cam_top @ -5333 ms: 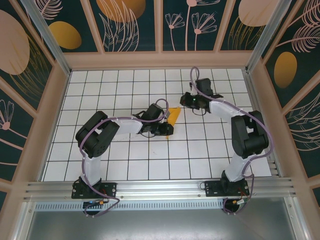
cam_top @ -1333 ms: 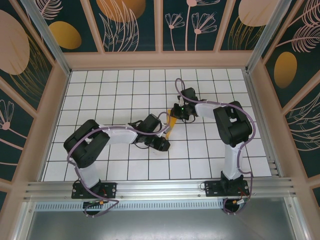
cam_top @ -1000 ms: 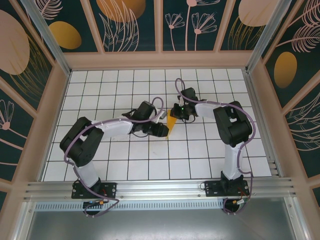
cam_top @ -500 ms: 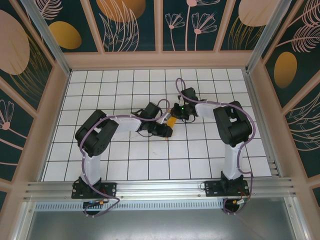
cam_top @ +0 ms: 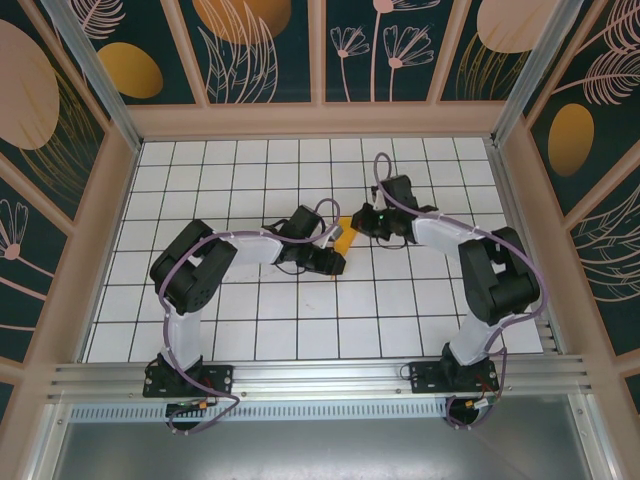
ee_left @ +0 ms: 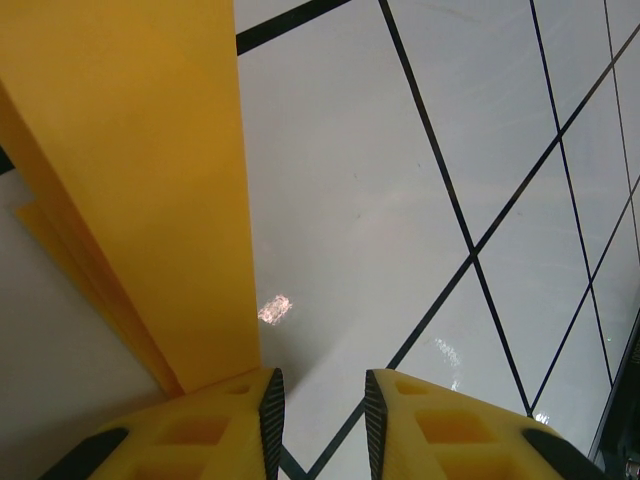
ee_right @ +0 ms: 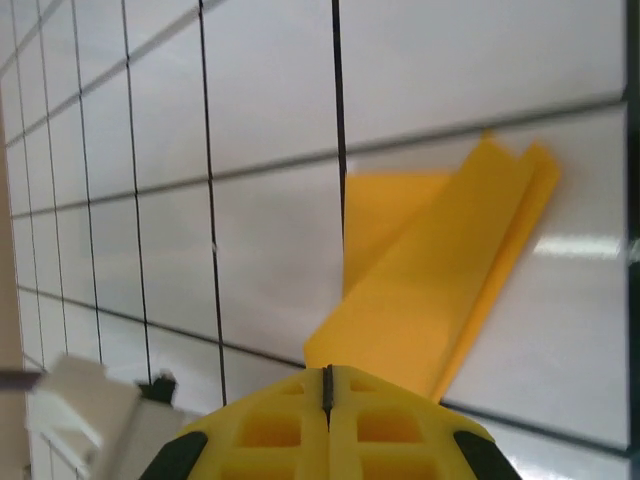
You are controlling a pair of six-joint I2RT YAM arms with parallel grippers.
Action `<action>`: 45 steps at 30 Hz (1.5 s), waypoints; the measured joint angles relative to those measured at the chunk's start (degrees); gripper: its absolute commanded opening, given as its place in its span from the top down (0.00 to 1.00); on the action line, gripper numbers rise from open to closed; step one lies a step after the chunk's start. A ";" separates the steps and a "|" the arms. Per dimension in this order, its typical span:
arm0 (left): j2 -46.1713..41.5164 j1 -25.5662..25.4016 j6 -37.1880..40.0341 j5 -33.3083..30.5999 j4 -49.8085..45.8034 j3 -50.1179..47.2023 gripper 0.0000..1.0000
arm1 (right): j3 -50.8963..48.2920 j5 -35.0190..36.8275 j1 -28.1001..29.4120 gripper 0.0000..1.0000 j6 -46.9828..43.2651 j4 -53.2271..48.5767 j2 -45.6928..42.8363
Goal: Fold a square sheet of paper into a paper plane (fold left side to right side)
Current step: Fold the wing for the fifth time at the center of the table.
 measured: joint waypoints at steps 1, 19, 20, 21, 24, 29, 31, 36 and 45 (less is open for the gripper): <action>0.00 0.00 0.00 -0.07 0.00 0.00 0.69 | -0.94 -0.31 0.72 1.00 0.66 0.24 0.22; -0.22 -0.39 0.00 -1.40 -0.15 -0.04 0.69 | -2.60 -1.31 4.76 1.00 6.58 5.66 7.32; -0.22 -0.39 0.00 -1.49 -0.15 -0.04 0.69 | -2.60 -0.90 4.87 1.00 6.56 5.79 7.69; -0.22 -0.39 0.02 -1.49 -0.17 -0.07 0.69 | -2.60 -0.46 5.03 1.00 6.54 5.86 8.09; -0.33 -0.44 0.02 -1.70 0.11 -0.37 0.69 | -2.43 0.55 5.25 1.00 6.10 6.03 8.55; -0.50 -0.44 -0.44 -1.90 0.98 -1.01 0.70 | -1.20 2.60 5.84 1.00 3.82 4.22 8.63; -0.55 -0.44 -0.90 -1.92 1.49 -1.29 0.69 | -0.52 3.45 5.88 1.00 2.64 3.41 8.81; -0.70 -0.44 -1.25 -2.10 2.25 -1.73 0.70 | 0.92 5.79 5.42 1.00 0.55 2.27 9.25; -0.76 -0.44 -1.22 -2.14 2.97 -2.10 0.70 | 3.67 5.07 4.00 1.00 -1.73 -0.13 10.88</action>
